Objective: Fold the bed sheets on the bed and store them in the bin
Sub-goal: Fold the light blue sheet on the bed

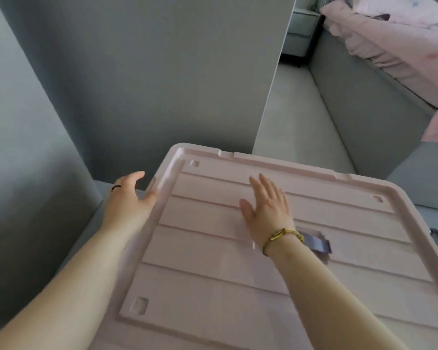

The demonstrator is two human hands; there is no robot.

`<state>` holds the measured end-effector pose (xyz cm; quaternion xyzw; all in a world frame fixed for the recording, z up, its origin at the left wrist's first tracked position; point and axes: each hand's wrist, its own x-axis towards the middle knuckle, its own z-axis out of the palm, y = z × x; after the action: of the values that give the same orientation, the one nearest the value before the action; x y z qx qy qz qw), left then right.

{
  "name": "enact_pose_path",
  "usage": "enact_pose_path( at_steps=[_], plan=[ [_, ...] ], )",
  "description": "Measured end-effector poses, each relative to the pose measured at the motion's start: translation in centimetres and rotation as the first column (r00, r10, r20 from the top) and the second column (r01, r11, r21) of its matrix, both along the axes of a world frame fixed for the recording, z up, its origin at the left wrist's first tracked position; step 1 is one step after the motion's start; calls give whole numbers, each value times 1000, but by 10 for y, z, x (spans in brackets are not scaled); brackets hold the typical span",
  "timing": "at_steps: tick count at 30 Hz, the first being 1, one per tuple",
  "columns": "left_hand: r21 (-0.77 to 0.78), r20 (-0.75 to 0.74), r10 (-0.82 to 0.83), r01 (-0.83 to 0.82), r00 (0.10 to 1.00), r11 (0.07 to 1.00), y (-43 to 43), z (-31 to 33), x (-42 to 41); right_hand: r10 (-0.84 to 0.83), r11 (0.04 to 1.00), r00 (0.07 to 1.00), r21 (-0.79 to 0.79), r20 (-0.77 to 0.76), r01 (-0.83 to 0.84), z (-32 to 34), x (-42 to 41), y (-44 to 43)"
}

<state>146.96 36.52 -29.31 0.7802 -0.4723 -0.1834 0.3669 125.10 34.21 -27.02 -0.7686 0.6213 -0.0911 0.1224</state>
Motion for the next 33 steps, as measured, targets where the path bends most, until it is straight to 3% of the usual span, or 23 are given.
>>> enact_pose_path(
  at_steps=[4,7,10,16,18,20,23,25,33],
  plan=[
    [302,-418,151,-20,896,953,15,-19,38,282,955,959,88,15,-282,-20,89,7],
    [432,-646,308,3,698,902,25,-39,48,352,932,936,97,-21,-348,-30,101,11],
    [440,-645,186,161,741,884,29,-54,44,350,933,935,107,-52,-343,-33,100,9],
    [334,-817,158,233,554,913,24,-35,55,326,944,943,81,-62,-321,-37,104,10],
    [352,-811,189,205,554,913,15,-20,58,326,944,943,72,-65,-321,-38,104,10],
    [327,-783,107,260,612,909,9,-3,51,327,944,943,64,-65,-323,-38,104,10],
    [331,-494,-38,229,869,915,6,4,31,332,943,940,66,-76,-327,-37,105,11],
    [335,-314,-32,142,949,931,6,0,23,335,942,939,65,-79,-331,-36,105,12],
    [346,-141,-82,127,987,930,2,-4,17,355,931,930,127,-91,-343,-30,102,12]
  ],
)
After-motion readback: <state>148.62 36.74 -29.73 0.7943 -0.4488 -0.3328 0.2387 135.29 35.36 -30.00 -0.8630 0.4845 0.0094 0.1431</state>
